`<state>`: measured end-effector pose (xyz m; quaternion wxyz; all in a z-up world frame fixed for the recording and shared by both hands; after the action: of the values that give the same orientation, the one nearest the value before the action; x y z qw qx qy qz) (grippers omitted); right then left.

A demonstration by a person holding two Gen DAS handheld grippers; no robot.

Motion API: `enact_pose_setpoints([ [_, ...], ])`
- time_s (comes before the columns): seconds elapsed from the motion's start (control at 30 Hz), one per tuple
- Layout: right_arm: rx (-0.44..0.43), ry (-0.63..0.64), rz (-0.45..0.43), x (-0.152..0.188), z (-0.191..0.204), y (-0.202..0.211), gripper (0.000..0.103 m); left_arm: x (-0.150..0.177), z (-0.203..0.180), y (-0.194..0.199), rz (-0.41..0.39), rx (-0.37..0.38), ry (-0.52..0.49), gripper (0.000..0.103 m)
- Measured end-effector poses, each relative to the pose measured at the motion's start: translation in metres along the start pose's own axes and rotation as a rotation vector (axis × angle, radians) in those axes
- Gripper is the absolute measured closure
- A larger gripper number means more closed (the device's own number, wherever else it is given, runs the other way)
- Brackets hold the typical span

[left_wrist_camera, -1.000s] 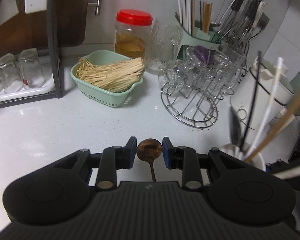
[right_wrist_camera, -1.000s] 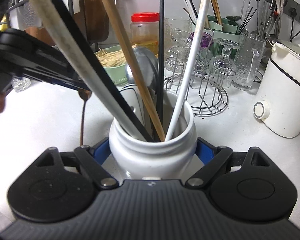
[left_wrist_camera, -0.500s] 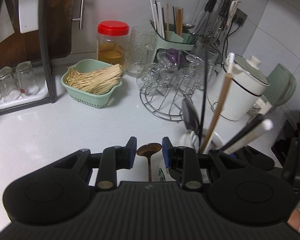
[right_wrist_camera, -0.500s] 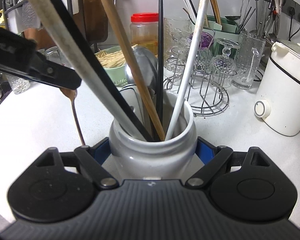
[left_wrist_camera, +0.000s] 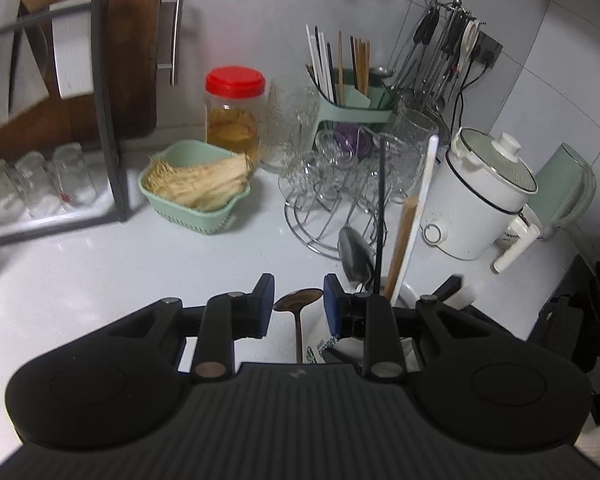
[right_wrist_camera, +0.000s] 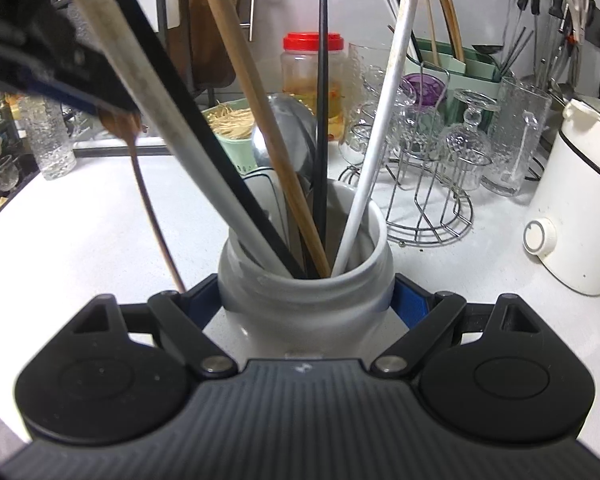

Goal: Organize utensils
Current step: 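Lower the copper spoon into the mug and open the left tool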

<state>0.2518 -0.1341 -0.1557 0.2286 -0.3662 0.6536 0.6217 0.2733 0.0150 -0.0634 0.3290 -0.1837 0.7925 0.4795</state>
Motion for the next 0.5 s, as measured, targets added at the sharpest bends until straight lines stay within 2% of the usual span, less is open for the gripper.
enact_pose_setpoints([
  [0.37, -0.029, 0.021, -0.003, -0.008, 0.003, -0.008, 0.012, -0.046, -0.035, 0.041, -0.039, -0.008, -0.02, 0.072],
  [0.5, -0.035, 0.024, -0.002, -0.01, 0.004, -0.01, 0.012, -0.062, -0.051, 0.057, -0.074, 0.019, -0.014, 0.072],
])
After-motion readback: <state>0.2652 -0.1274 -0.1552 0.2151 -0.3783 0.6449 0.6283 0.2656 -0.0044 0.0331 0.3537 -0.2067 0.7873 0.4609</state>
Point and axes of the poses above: each gripper's, at about its wrist camera, not at the fingertips, and y roughly against the way its jaws point, z to its left, x to its underside, the point moved 3 cm from there along -y, roughly the way its jaws point, and after that the axes turned 9 degrees about x, right-handed, at the moved point
